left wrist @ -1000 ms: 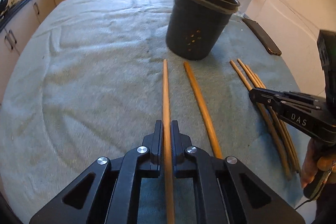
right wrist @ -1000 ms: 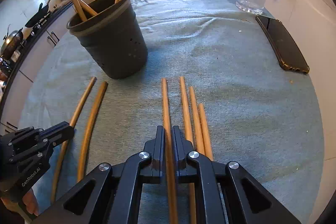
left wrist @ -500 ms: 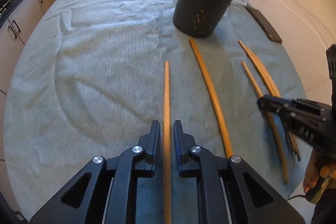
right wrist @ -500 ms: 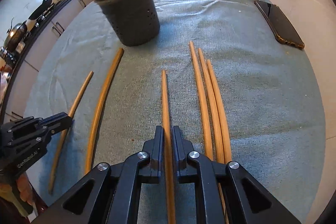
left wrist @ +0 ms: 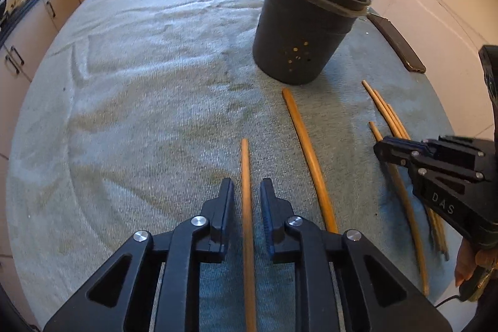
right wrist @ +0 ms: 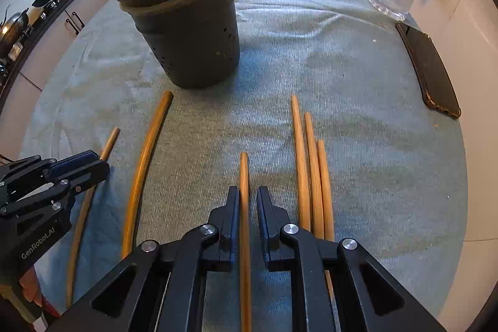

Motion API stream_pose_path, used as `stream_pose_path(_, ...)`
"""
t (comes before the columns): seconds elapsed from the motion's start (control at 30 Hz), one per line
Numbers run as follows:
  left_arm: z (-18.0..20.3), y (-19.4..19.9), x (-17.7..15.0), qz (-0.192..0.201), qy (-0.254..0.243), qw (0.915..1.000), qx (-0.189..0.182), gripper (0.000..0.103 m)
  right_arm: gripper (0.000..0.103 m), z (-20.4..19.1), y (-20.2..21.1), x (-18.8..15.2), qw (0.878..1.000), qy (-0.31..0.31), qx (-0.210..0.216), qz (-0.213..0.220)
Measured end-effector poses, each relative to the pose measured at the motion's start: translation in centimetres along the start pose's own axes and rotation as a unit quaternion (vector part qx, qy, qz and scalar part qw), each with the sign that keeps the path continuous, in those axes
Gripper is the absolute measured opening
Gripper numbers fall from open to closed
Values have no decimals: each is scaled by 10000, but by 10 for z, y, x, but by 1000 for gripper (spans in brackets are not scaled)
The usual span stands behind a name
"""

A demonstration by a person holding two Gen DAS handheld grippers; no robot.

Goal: Organize utensils

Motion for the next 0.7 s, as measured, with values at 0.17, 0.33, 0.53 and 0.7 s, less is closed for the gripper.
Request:
stream_pose_path(0.17, -3, 25, -8, 438, 86, 9990, -65, 5, 7, -4, 20, -7, 9987, -79, 278, 415)
stream_pose_path(0.33, -4, 85, -20, 1166, 129, 9930, -126, 5, 7, -8, 74, -9, 9909, -156, 647, 1172)
stream_pose_path(0.53, 2, 152, -30, 2060, 151, 9783, -185, 5, 7, -12, 137, -28, 9767, -141, 613, 2051)
stream_pose_path(0.7, 10, 196, -57, 2624, 25, 9650, -25, 5, 7, -3, 171, -47, 9666, -142, 645, 2476)
Point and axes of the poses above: each gripper's, at about its wrist camera, not at the fingertips, and y roughly against the way its jaws point, z to its right, x to its top, the point moved 5 cm from there along -y, roughly the way its jaws point, and after that the axes turned 3 degrees about -y, right-handed, at the moved point
